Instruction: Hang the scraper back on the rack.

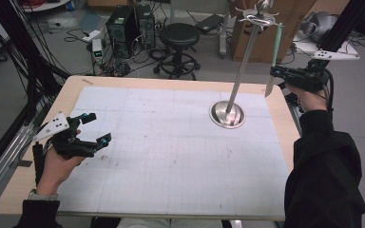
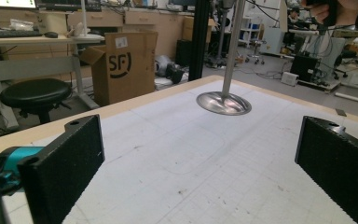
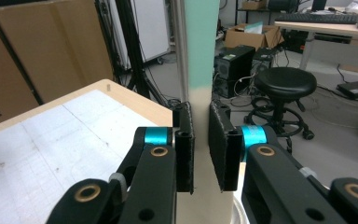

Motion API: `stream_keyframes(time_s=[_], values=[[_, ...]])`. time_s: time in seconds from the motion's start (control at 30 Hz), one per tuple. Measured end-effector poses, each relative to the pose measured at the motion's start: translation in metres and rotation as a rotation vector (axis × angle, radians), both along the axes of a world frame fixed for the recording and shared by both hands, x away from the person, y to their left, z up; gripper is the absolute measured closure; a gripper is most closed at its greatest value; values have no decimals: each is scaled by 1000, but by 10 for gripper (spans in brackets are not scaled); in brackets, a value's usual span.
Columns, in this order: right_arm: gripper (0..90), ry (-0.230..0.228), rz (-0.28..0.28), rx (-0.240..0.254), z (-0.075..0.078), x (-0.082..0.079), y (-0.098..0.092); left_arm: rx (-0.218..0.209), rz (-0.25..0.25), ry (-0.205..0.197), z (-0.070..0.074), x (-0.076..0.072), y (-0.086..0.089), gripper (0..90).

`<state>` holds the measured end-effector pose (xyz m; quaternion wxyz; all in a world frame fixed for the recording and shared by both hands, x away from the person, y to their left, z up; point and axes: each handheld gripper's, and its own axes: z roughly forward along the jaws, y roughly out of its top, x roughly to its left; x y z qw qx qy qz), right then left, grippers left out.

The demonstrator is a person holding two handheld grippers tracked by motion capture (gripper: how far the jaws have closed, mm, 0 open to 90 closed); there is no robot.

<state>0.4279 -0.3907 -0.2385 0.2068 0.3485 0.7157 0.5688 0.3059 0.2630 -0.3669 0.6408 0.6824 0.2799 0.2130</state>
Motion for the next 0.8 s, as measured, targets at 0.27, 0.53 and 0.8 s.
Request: stream_keyframes(time_s=[0.27,0.53,0.8], values=[[702,-31,-48,-46,-4,3,11,-2,3,7,-2,0,0,16],[384,-39,-102,-65,-21,-5,26,1,4,14,-4,2,1,17],[2,2,-165,-26,-54,-29,39,-16,10,21,-5,5,3,17]])
